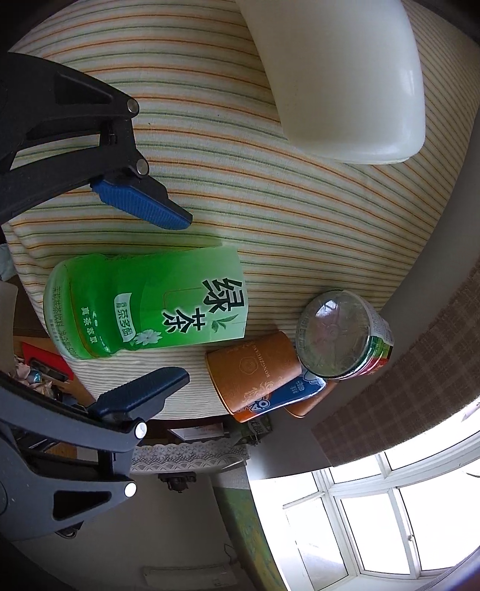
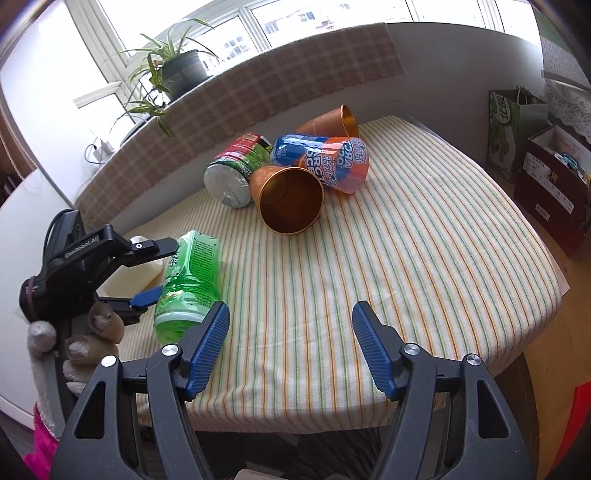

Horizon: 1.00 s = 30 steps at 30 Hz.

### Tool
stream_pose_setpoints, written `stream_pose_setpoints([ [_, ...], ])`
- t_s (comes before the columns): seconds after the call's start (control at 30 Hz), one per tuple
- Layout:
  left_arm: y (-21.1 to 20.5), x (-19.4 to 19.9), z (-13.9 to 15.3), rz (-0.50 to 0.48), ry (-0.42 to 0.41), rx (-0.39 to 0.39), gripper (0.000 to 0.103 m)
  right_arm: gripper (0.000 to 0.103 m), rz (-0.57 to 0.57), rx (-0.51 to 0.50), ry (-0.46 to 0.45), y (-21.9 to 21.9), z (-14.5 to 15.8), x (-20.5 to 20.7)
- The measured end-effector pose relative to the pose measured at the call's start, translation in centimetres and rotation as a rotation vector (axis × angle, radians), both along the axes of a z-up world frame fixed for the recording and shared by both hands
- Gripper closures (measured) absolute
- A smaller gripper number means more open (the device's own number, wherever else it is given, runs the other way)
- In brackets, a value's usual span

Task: Flip cup upright
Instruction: 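Close the left tool on the green bottle while the right tool opens and releases it, then rotate the green bottle with the left tool until its open end points up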

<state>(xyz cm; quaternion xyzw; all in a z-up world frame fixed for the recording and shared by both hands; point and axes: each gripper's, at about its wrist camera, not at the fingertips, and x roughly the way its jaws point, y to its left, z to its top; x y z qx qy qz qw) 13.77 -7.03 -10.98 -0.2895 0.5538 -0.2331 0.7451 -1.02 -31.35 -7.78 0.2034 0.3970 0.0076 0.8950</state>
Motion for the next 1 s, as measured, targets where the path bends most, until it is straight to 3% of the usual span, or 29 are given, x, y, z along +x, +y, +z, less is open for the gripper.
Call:
stream_pose_setpoints([
  [0.37, -1.1, 1.0, -1.2, -0.013, 0.03, 0.016, 0.034, 0.034, -0.01, 0.003, 0.016, -0.5, -0.6, -0.1],
  [0.43, -1.2, 1.0, -1.3, -0.014, 0.036, 0.012, 0.041, 0.034, -0.016, 0.007, 0.021, -0.7, -0.8, 0.0],
  [0.57, -1.4, 1.1, -1.3, -0.014, 0.026, 0.019, 0.041, 0.034, -0.019, 0.004, 0.02, -0.6, -0.7, 0.0],
  [1.0, -2.0, -0.8, 2.0, -0.035, -0.153, 0.136, 0.043, 0.034, -0.021, 0.011, 0.032, -0.6, -1.0, 0.1],
])
